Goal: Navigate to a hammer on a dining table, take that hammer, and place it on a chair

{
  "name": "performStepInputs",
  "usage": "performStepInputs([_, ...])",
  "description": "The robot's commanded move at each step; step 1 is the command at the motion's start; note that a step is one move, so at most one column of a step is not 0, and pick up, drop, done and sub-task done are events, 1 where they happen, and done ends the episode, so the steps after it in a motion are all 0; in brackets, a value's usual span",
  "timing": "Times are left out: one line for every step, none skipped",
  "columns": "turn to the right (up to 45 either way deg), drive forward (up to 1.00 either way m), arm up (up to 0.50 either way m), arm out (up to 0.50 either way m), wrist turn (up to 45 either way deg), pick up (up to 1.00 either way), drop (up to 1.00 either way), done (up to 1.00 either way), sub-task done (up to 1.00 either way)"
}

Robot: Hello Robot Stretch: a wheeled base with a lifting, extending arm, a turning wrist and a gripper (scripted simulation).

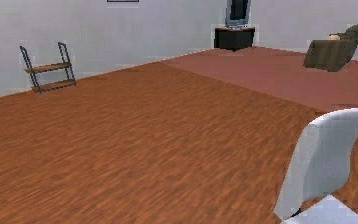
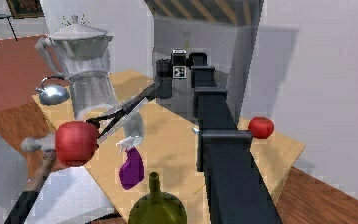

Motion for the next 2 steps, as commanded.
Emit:
performStepInputs([0.0,0.00,0.00,0.00,-21.0,0.00,0.00,0.00,0.00])
performStepInputs([0.0,0.00,0.00,-0.38,0.0,0.00,0.00,0.00,0.00])
